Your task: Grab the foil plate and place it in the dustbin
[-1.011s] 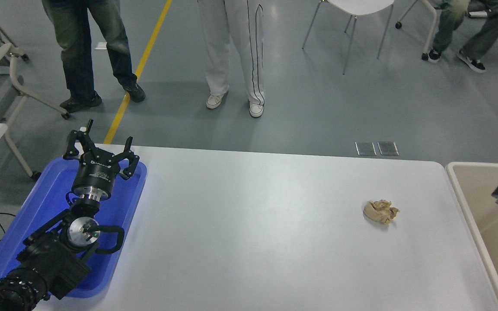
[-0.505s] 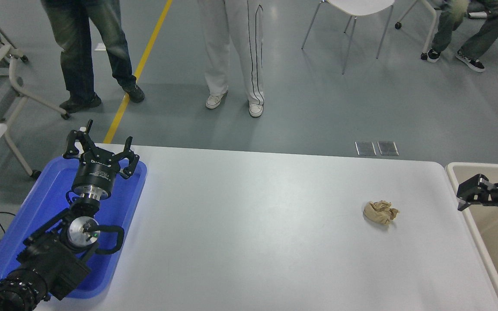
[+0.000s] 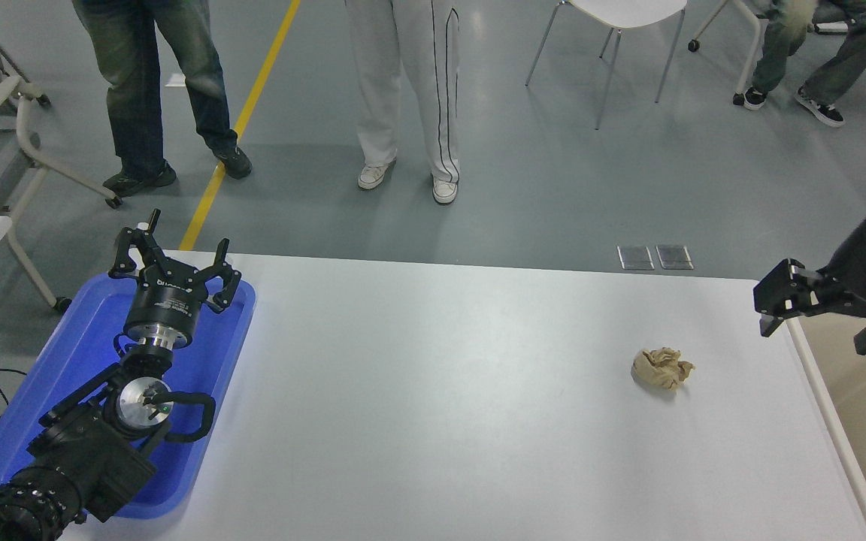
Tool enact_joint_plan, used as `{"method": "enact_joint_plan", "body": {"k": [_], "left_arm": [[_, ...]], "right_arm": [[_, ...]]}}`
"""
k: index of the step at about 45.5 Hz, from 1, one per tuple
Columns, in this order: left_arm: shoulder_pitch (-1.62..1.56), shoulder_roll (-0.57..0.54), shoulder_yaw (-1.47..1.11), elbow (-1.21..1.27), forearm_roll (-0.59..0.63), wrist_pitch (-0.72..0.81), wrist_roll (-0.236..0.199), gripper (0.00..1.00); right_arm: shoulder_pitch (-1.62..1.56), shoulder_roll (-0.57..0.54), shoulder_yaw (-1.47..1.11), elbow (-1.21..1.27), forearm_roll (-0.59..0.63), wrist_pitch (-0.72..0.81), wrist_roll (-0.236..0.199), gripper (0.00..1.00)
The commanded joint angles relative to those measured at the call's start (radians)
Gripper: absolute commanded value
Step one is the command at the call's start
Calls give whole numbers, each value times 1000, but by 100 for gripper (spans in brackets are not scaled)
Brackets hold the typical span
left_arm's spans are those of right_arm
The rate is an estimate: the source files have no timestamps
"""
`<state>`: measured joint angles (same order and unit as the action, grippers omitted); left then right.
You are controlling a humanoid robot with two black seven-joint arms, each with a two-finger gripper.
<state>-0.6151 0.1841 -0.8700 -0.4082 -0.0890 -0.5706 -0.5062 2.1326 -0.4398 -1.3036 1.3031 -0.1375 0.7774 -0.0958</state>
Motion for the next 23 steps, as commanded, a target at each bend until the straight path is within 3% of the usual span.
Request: {"method": "enact_joint_plan", "body": {"k": [1,23], "left_arm": [[0,0,0,0,0,0,0,100],[0,0,0,-1,0,-2,0,100]], "right_arm": [[69,69,61,7,2,8,-1,100],[75,115,33,7,-8,8,-1,100]]}}
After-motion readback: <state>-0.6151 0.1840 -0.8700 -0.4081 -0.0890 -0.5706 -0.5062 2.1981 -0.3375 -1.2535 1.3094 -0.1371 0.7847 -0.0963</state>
